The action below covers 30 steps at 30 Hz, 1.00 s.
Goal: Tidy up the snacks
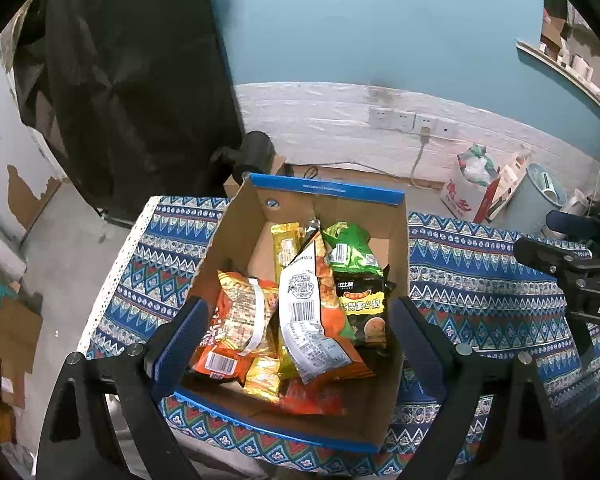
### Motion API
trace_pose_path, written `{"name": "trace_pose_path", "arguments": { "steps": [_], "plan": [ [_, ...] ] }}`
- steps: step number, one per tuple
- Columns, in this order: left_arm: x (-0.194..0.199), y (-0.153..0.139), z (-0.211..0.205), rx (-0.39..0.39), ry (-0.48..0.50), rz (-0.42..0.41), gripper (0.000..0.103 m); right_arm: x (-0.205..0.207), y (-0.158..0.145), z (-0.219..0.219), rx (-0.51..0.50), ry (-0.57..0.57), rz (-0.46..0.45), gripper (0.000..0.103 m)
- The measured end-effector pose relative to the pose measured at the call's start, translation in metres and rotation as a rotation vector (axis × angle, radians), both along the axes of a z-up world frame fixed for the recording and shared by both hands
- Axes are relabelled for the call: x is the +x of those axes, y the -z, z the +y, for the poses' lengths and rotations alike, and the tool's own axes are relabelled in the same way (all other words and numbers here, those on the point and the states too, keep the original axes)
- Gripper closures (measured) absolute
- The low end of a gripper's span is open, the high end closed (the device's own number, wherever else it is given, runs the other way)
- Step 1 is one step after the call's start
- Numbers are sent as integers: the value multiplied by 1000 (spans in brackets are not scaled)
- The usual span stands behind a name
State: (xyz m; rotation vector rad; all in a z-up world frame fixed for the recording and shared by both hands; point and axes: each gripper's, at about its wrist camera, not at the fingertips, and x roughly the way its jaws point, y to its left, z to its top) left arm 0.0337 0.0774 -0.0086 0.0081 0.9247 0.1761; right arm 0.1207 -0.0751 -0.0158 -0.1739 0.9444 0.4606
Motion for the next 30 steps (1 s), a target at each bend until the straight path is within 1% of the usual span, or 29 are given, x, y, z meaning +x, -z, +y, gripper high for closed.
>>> {"name": "trace_pose_path", "arguments": {
  "steps": [2,15,25,30],
  "plan": [
    [0,0,-2,11,2,0,9,0,0,-1,-2,-4,1,22],
    [0,1,-2,12,-11,7,9,-3,0,-1,-7,-7,0,22],
    [1,4,1,-5,-20,24,9,-4,-1,-2,-8,-11,1,22],
    [1,6,0,0,-23,31,9,-4,0,-3,-8,-14,6,22]
  ]
}}
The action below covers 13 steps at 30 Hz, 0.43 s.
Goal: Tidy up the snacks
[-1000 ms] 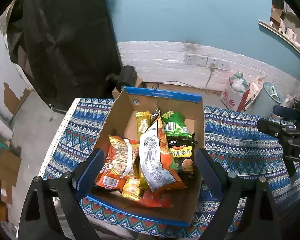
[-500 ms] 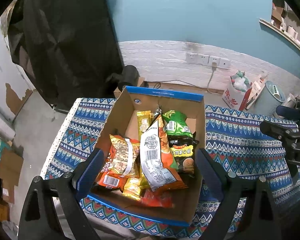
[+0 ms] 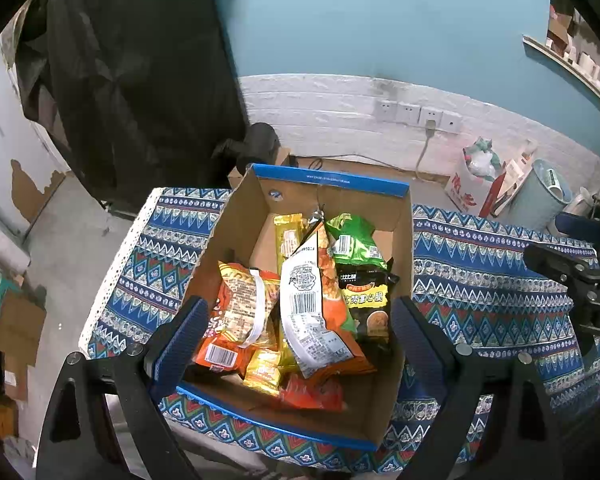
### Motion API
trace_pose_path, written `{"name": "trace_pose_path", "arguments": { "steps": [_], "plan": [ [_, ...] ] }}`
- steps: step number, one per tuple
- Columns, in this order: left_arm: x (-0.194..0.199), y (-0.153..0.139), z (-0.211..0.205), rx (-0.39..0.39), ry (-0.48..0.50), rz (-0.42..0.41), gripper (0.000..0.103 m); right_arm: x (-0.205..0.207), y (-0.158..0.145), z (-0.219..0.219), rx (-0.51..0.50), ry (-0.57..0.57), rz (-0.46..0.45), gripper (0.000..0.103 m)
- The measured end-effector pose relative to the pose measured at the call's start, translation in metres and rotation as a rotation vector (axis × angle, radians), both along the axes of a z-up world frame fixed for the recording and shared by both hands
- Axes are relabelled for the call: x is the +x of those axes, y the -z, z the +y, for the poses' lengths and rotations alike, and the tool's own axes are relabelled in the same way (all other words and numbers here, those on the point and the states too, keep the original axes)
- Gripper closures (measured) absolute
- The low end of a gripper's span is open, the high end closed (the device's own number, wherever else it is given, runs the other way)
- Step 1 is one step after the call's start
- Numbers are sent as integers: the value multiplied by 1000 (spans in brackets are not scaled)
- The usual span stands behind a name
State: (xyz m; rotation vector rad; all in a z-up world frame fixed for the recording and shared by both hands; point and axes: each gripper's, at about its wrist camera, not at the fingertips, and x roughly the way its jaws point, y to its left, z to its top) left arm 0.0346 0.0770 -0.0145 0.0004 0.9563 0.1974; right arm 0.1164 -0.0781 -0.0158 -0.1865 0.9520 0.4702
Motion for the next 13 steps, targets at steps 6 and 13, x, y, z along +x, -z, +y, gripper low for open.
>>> {"name": "trace_pose_path", "arguments": {
  "steps": [6,13],
  "plan": [
    [-1,-1,-2,2,6,-3,9,-1,1,0,-2,-3,2,22],
    [0,-1,-1,1,5,-3,9,-1,1,0,-2,-3,0,22]
  ]
}}
